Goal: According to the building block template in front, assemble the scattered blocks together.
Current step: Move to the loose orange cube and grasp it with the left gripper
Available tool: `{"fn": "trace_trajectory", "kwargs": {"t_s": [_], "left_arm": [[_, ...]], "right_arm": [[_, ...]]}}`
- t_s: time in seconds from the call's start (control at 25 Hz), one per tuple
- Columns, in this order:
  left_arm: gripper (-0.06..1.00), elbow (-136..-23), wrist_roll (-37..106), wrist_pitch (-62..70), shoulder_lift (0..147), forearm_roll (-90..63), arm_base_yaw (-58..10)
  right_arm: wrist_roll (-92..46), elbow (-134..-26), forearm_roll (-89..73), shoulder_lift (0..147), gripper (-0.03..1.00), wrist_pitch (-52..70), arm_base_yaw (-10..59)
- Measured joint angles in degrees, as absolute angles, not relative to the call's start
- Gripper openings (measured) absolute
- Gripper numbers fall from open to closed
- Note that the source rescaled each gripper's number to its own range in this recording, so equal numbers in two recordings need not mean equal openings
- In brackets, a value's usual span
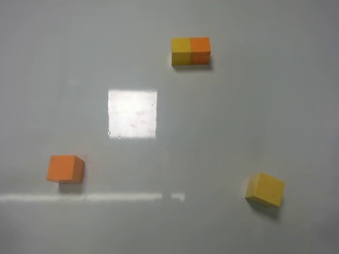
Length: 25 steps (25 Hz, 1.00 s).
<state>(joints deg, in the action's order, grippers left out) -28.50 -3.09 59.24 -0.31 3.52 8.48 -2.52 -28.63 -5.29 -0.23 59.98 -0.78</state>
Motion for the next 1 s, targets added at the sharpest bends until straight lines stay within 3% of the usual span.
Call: {"fn": "trace_trajectory", "kwargs": {"t_s": [0.48, 0.64, 0.8, 1.0], "left_arm": [[0.78, -29.0, -2.3, 59.2, -0.3, 4.1, 8.5], [0.78, -37.2, 4.9, 58.5, 3.1, 0.0, 8.5], [0.78, -49.8, 16.7, 57.9, 13.3, -9.8, 8.5], [0.78, -61.5, 47.2, 60.7, 25.0, -25.9, 8.5]], "right_arm": [[-2.5, -28.6, -5.3, -0.2, 0.35, 60.0, -0.8], [-2.5, -28.6, -5.3, -0.2, 0.35, 60.0, -0.8], [-2.5, -28.6, -5.3, -0.2, 0.35, 60.0, -0.8], [-2.5, -28.6, -5.3, -0.2, 0.35, 60.0, -0.8]]}}
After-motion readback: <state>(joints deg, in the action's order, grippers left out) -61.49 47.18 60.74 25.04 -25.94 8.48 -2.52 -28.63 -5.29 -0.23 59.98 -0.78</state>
